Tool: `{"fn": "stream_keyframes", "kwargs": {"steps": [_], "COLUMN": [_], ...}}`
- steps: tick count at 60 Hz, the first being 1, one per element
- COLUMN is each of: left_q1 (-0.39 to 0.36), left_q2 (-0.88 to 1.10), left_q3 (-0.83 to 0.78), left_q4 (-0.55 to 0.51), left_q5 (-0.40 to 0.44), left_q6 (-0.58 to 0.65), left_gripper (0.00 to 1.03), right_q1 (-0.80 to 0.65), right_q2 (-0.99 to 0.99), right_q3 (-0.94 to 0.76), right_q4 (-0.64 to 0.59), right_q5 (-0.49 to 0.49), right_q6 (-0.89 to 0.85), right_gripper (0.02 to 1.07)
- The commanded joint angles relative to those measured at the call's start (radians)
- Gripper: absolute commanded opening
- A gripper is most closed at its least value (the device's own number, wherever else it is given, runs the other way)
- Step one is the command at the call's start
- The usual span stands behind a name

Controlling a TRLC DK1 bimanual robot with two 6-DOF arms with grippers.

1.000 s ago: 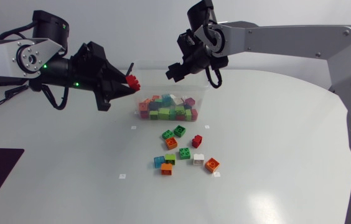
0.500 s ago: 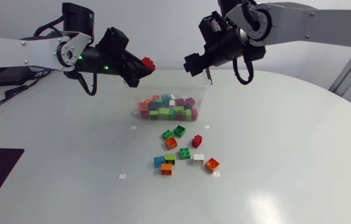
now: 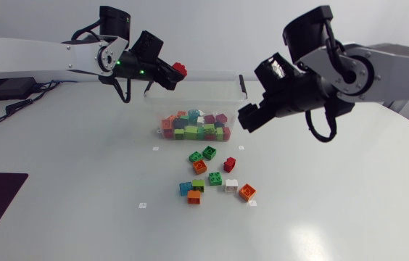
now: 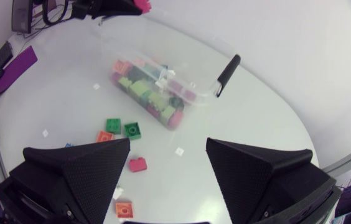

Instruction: Place the duplo bricks in the container

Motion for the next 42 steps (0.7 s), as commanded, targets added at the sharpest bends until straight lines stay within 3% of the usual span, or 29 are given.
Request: {"fn": "stream_keyframes", "kwargs": {"steps": [1, 5, 6, 14, 28, 42], "left_q1": [-0.012, -0.016, -0.016, -0.009, 0.014, 0.030], "left_q2": [0.036, 0.041, 0.041, 0.019, -0.108, -0.303], "left_q3": [0.044, 0.057, 0.060, 0.058, -0.035, -0.219], "left_q4": [-0.003, -0.021, -0.029, -0.042, -0.079, -0.165], "left_q5": [-0.021, -0.027, -0.030, -0.039, -0.039, -0.041], "left_q6": [-0.032, -0.035, -0.035, -0.033, 0.019, 0.183], "left_gripper": [0.59, 0.70, 0.78, 0.95, 0.98, 0.97], "right_q1": [0.004, 0.022, 0.030, 0.055, 0.108, 0.124], "right_q2": [-0.022, -0.031, -0.034, -0.037, -0.020, 0.026], "right_q3": [-0.089, -0.144, -0.164, -0.207, -0.227, -0.255], "right_q4": [0.003, 0.001, 0.000, -0.029, -0.094, -0.105], "right_q5": [-0.006, -0.009, -0.009, -0.009, -0.012, -0.009], "right_q6": [-0.031, -0.041, -0.044, -0.051, -0.064, -0.079], "right_gripper": [0.91, 0.91, 0.91, 0.91, 0.91, 0.91]}}
